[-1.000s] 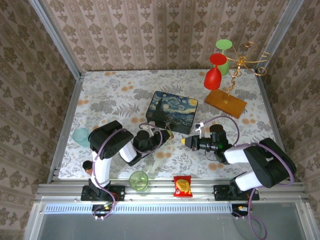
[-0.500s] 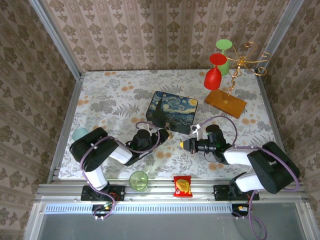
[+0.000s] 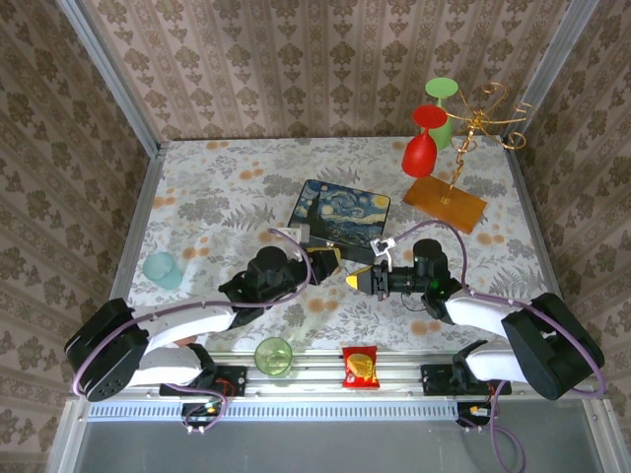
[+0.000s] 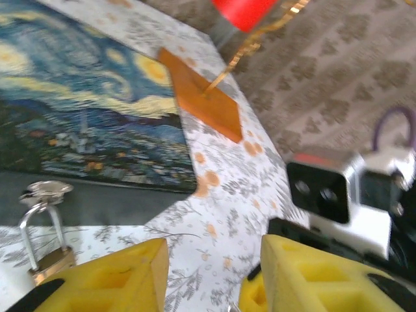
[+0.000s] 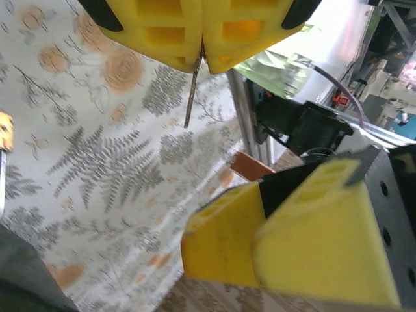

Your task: Unlock a padlock with a key

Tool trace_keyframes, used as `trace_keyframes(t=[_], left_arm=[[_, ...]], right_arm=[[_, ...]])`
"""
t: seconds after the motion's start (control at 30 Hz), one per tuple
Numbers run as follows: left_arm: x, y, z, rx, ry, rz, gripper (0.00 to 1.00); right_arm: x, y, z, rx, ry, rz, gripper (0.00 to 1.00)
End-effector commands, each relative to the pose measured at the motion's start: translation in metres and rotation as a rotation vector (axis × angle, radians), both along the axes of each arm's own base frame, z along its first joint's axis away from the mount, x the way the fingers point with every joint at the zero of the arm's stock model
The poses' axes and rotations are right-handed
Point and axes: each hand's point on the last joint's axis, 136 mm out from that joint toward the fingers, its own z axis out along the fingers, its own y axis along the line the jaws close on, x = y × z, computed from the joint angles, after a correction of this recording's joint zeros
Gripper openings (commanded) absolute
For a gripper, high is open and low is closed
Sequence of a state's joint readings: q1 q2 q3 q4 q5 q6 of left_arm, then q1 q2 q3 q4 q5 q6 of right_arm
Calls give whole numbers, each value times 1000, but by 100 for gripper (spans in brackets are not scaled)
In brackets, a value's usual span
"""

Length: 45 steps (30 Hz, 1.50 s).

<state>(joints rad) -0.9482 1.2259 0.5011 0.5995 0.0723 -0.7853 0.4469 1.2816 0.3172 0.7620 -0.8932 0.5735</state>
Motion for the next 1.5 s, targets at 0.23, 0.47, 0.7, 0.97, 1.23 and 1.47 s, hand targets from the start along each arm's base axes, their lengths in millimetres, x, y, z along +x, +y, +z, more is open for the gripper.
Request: trace_keyframes(t=[0.23,0.47,0.7,0.97,1.23,1.47], left_arm=[[-42,-15,34,-89,-145,-328,43],[-46,-26,39,-160,-129,-386,36],[-46,-25,32,-171,-112,-382,20],[-48,-23,28,-171,-94,-382,0],[-30,-11,43,-201,-90,-243,0],[-12,5,72,-404,-74,-50,0]], right_arm=[[-18,11,53,124,-72,118,0],[-20,12,53,120,-78,108,0],[-20,11,49,113,-78,93,0],[-15,11,50,108,-78,74,0],[-3,1,52,128,-85,-61,60],[15,-17,82,300,-83,-264,68]])
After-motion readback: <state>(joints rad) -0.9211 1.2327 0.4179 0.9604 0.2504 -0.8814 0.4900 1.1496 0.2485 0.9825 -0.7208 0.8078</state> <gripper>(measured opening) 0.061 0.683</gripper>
